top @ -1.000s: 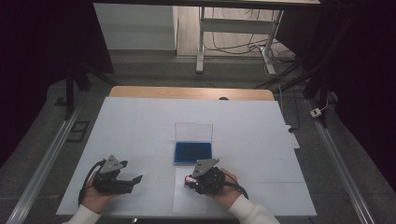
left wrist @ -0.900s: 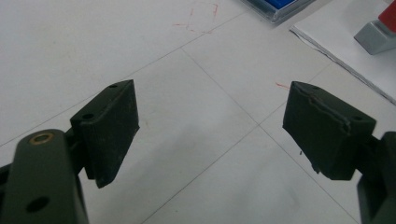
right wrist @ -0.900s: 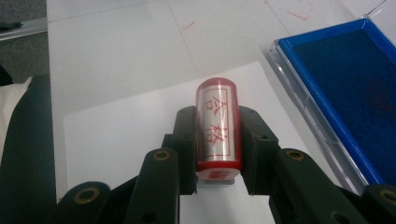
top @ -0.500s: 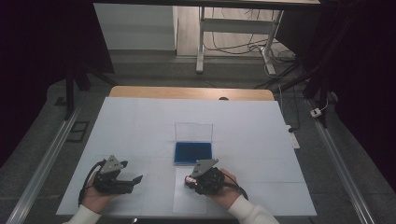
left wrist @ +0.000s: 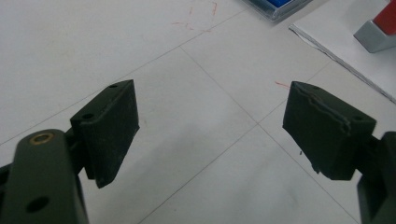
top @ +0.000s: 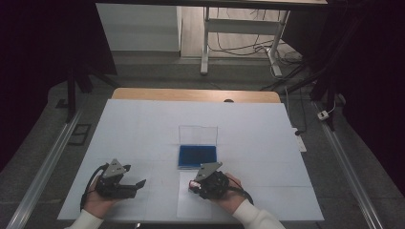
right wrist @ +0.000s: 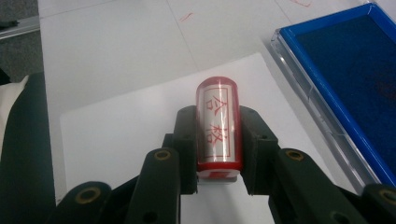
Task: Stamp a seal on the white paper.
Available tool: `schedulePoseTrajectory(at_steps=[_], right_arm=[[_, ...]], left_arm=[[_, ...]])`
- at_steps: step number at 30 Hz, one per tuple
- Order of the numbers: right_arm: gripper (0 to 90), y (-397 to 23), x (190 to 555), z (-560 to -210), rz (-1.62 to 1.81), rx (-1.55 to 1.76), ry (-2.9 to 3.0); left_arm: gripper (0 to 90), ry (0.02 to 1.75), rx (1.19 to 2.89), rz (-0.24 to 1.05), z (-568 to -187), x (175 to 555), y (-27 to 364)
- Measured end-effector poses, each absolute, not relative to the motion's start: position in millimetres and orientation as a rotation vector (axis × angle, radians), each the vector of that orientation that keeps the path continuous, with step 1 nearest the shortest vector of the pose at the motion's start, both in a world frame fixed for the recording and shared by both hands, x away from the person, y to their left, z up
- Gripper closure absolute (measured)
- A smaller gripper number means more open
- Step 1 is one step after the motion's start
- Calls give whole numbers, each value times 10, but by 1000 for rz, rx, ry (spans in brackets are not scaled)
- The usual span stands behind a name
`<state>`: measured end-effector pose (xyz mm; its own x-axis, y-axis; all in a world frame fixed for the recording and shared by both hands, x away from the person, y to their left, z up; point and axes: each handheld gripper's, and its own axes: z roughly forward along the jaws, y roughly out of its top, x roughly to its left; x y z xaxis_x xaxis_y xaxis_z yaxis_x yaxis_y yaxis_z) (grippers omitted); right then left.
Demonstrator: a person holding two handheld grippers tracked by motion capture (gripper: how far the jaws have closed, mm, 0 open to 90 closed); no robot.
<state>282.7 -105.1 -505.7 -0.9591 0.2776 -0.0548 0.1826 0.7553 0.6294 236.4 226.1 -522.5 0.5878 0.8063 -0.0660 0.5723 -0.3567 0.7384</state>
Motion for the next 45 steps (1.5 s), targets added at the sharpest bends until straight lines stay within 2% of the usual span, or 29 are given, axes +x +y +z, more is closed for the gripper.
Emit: schedulePoseTrajectory(at_steps=[45], right_arm=[[701, -1076, 2851, -5028, 1026, 369, 2810]], left_arm=[[180, 1097, 2067, 406, -5225, 2370, 2273]])
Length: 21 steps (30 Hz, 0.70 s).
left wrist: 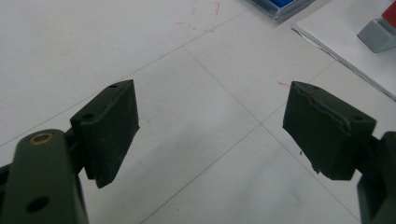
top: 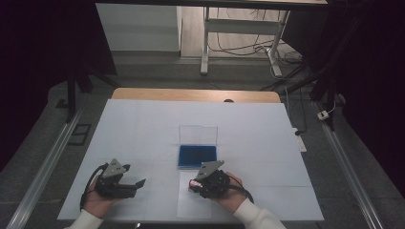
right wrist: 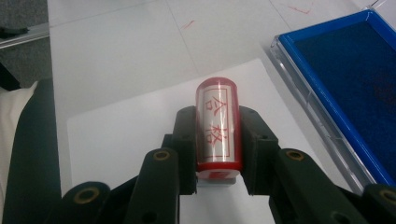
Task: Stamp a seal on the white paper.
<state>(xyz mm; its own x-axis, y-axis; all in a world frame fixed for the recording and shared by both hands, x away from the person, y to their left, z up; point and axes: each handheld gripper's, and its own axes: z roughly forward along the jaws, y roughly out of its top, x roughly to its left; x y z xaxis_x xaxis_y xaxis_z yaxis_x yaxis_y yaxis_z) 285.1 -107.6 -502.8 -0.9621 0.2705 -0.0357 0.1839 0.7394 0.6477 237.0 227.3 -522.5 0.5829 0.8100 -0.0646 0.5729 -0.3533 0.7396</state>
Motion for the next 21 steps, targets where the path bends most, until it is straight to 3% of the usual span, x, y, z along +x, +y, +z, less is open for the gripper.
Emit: schedulePoseTrajectory(at_steps=[21], right_arm=[[700, -1236, 2879, -4783, 1197, 404, 2718]], left_arm=[[180, 1095, 2069, 411, -5227, 2372, 2273]])
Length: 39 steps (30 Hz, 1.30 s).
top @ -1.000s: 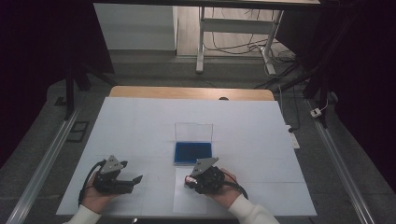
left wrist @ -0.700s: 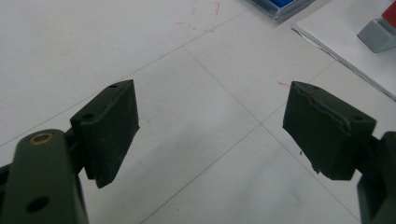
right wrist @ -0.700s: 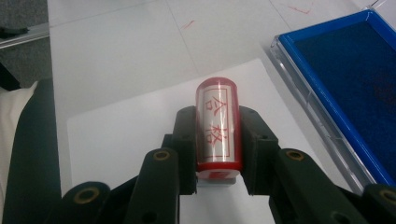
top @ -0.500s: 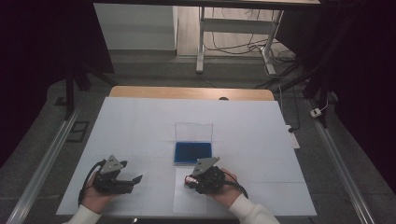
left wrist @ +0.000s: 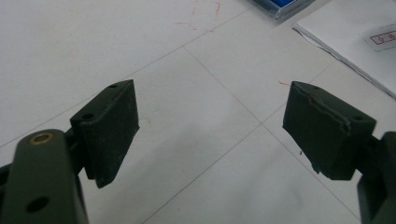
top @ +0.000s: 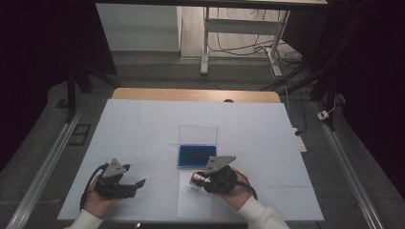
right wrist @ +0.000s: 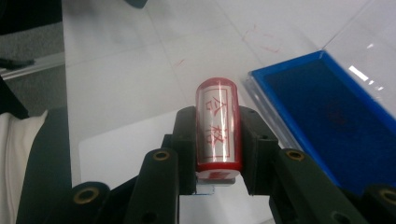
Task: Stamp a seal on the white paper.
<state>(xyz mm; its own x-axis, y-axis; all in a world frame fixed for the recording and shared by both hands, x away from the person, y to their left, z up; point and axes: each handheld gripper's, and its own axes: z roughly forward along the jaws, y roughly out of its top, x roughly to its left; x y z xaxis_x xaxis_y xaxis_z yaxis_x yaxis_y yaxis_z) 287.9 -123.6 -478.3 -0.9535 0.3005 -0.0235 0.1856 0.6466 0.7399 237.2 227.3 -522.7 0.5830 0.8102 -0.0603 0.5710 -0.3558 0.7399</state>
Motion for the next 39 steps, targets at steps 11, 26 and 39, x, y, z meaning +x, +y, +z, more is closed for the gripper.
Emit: schedulePoseTrajectory(at_steps=[11, 26, 39], right_arm=[[700, -1377, 2946, -4637, 1286, 473, 2633], [700, -1448, 2971, -4561, 1312, 493, 2586], [700, -1451, 2991, -4575, 1298, 507, 2579]], left_arm=[[180, 1094, 2069, 409, -5229, 2377, 2277], [180, 1093, 2073, 410, -5234, 2380, 2272], [180, 1093, 2068, 412, -5231, 2378, 2277]])
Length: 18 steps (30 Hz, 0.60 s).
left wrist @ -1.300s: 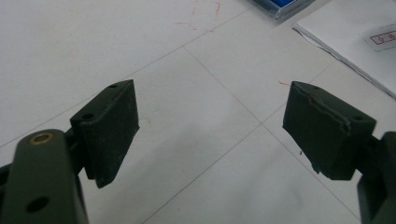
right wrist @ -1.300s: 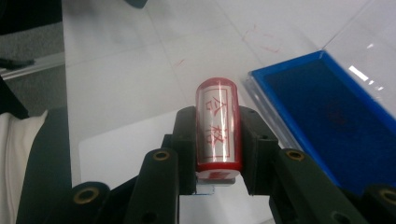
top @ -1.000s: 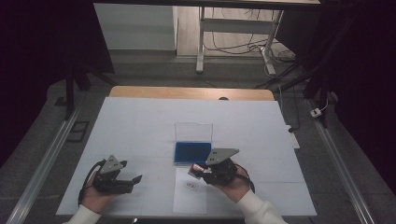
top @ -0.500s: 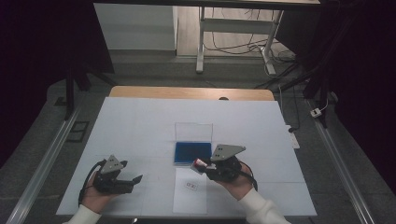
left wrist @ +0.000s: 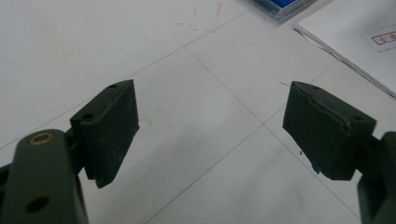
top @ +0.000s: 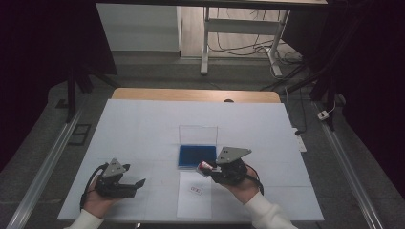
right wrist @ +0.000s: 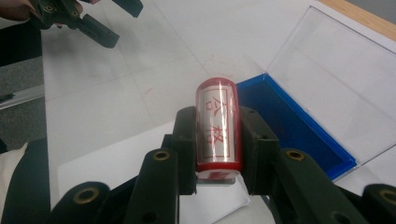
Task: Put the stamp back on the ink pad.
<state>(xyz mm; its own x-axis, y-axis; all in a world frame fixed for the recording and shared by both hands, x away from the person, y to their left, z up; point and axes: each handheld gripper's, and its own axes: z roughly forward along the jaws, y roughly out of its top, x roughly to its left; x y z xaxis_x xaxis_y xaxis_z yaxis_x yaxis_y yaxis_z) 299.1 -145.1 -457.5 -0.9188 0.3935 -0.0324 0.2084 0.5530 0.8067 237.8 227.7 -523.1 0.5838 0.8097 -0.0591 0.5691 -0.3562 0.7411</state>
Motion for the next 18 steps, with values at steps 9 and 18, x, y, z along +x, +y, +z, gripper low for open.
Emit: schedulePoseTrajectory(at_steps=[9, 18], right_arm=[[700, -1408, 3040, -4596, 1284, 509, 2583], [699, -1293, 3249, -4590, 1264, 531, 2585]], left_arm=[[180, 1093, 2068, 409, -5232, 2381, 2279], [179, 1092, 2072, 411, -5236, 2395, 2278]])
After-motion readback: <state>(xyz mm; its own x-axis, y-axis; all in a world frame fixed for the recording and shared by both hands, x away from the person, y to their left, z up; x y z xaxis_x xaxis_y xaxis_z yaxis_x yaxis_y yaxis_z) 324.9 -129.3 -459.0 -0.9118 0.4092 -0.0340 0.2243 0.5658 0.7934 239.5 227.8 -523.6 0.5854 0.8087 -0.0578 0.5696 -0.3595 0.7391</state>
